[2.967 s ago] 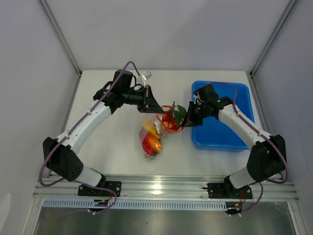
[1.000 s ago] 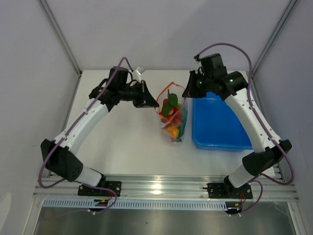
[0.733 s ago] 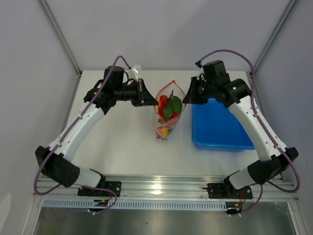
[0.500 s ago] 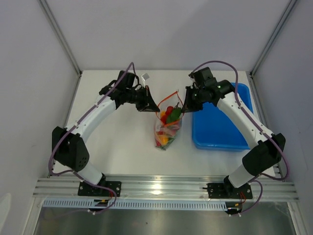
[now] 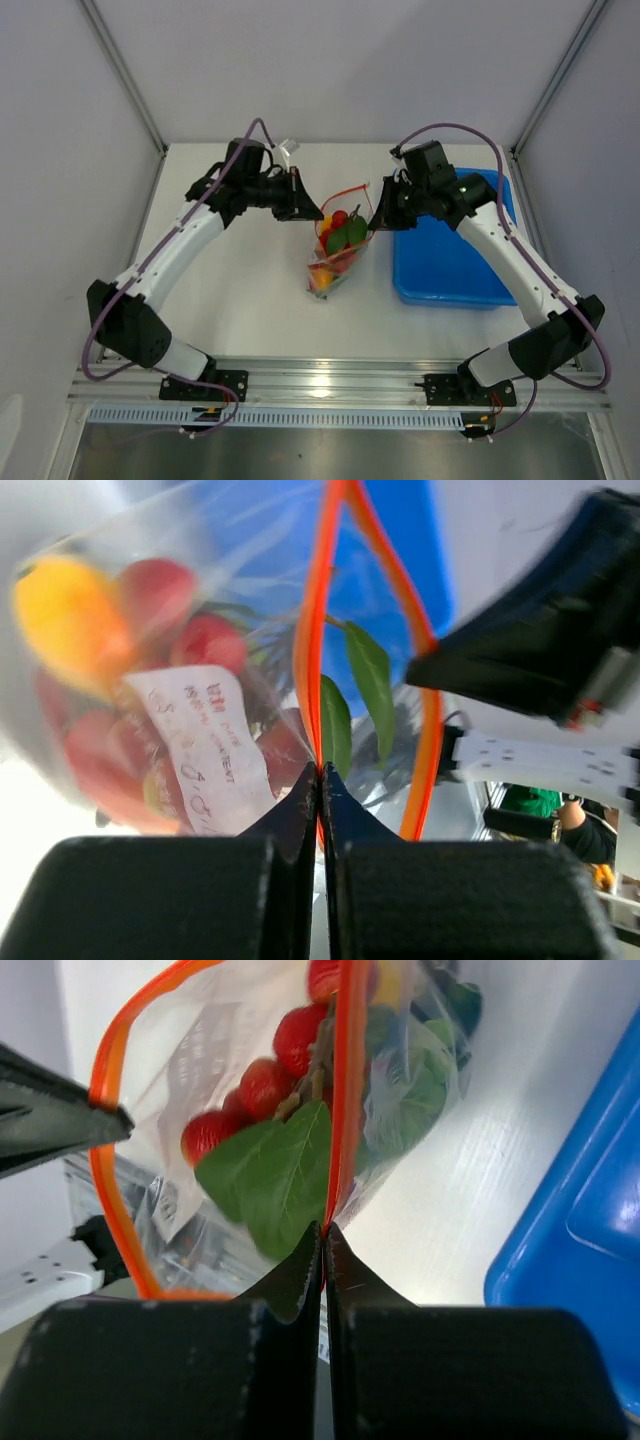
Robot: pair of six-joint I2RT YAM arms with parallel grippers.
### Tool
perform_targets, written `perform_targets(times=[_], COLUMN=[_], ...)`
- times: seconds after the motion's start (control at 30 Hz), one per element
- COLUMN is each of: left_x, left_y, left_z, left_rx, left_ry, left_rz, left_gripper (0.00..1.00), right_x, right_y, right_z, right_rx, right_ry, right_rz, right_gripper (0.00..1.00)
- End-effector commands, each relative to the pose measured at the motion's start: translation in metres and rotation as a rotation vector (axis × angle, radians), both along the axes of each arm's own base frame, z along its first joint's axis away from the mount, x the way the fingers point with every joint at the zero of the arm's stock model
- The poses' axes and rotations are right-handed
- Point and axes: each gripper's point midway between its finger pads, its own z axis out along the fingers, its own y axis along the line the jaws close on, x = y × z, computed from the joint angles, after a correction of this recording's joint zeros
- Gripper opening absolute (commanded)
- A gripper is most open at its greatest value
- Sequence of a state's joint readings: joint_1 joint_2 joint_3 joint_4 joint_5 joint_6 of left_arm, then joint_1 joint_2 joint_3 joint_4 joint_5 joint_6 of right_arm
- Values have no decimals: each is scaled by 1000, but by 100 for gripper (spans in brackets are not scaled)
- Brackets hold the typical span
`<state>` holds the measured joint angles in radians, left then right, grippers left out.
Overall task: Place the food in the zip-top bag and seal the zipper
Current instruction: Adjust the zipper food storage bag at the center of the board.
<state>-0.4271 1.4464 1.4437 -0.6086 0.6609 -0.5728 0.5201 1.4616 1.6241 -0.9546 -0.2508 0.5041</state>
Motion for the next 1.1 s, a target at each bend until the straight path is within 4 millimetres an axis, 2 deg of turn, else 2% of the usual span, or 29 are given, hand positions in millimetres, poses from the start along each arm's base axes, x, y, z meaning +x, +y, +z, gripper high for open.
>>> perform_targets(times=[0.0, 0.07, 0.1, 0.2, 0.23, 0.27, 0.3, 0.33, 0.4, 0.43, 0.47, 0.5, 0.53, 0.6, 0.67, 0.7, 0.8, 1.03, 1.07], left_x=[4, -1, -3, -10, -12, -15, -15, -14, -6, -5, -4, -1, -3, -11, -12, -14, -17, -32, -34], left_y=[-1, 2, 3, 6, 8, 9, 9, 8, 6, 5, 4, 2, 2, -1, -2, -2, -6, -21, -23], left_z=[-51, -35, -21, 32, 41, 55, 58, 56, 27, 8, -7, -25, -30, -22, -9, -5, -10, 1, 7], left_rx=[67, 50, 40, 3, -7, -22, -26, -21, 19, 48, 70, 94, 95, 61, 37, 30, 21, -16, -19], left_ry=[78, 33, -2, -152, -179, -213, -219, -219, -154, -119, -73, -23, -2, -28, -83, -87, -54, -61, -75], left_rz=[-28, -22, -20, -4, -3, -4, -5, -9, -15, -30, -39, -47, -54, -71, -70, -76, -100, -177, -186], left_gripper=[1, 1, 1, 1, 1, 1, 1, 1, 1, 1, 1, 1, 0, 1, 1, 1, 1, 1, 1], right_x=[4, 5, 6, 3, 5, 3, 2, 1, 1, 4, 4, 2, 3, 0, 1, 1, -3, -14, -14], right_y=[5, 8, 13, 15, 17, 16, 18, 19, 21, 20, 21, 26, 30, 32, 34, 32, 31, 37, 39], right_z=[-34, -30, -14, 15, 36, 40, 46, 49, 37, 17, 5, -3, -8, -7, 9, 10, 10, 5, 6], right_rx=[-18, -17, -1, 19, 47, 48, 65, 76, 82, 72, 73, 95, 120, 92, 82, 77, 92, 101, 110], right_ry=[63, 53, 14, -23, -58, -52, -52, -53, -38, -7, 22, 61, 84, 85, 38, 38, 64, 127, 135], right_rz=[-6, -3, 2, 3, 3, 1, 2, 4, 1, -7, -10, 4, -3, 7, 12, 4, -3, 20, 23], right_gripper=[0, 0, 0, 0, 0, 0, 0, 0, 0, 0, 0, 0, 0, 0, 0, 0, 0, 0, 0])
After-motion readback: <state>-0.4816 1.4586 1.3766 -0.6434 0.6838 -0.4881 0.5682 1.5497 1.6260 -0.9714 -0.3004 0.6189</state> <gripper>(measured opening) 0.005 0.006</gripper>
